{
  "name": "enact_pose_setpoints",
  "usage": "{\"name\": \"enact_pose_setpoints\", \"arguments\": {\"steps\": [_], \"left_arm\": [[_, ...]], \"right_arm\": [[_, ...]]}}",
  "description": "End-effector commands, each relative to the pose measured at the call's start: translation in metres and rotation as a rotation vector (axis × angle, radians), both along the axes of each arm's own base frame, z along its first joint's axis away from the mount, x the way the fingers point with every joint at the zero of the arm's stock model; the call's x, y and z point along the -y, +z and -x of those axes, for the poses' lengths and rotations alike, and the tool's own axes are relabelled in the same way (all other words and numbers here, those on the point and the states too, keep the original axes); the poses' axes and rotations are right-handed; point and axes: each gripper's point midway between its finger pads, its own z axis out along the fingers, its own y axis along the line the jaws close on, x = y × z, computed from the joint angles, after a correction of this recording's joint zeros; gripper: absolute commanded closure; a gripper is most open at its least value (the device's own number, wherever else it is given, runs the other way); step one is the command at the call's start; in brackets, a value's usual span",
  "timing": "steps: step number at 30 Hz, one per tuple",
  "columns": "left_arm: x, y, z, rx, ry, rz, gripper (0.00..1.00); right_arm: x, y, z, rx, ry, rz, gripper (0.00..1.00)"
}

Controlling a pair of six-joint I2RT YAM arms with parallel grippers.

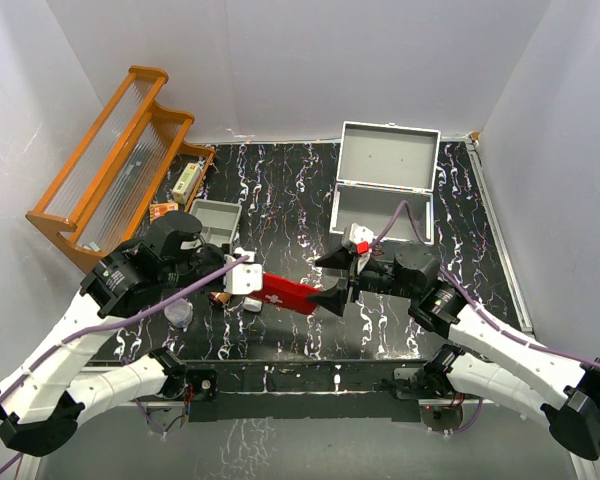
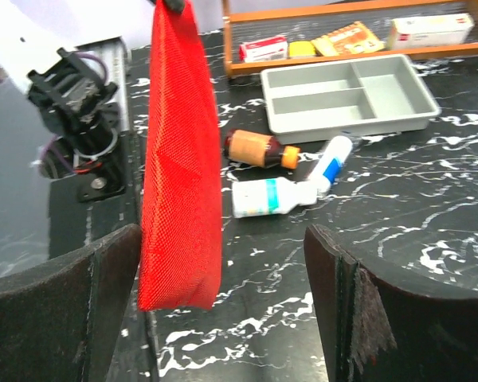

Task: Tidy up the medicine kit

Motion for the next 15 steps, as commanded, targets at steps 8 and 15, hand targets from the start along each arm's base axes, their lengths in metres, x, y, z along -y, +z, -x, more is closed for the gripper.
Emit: {"name": "enact_pose_setpoints", "arguments": {"steps": [8, 15], "left_arm": [[0.021, 0.044, 0.027, -0.139, -0.042, 0.161, 1.0], [0.02, 0.035, 0.013, -0.191, 0.076, 0.14, 1.0]], "right_arm": [[-0.01, 0.019, 0.032, -0.041, 0.163, -0.14, 0.26], [-0.011, 0.016, 0.04, -0.087, 0.186, -0.15, 0.23]]}}
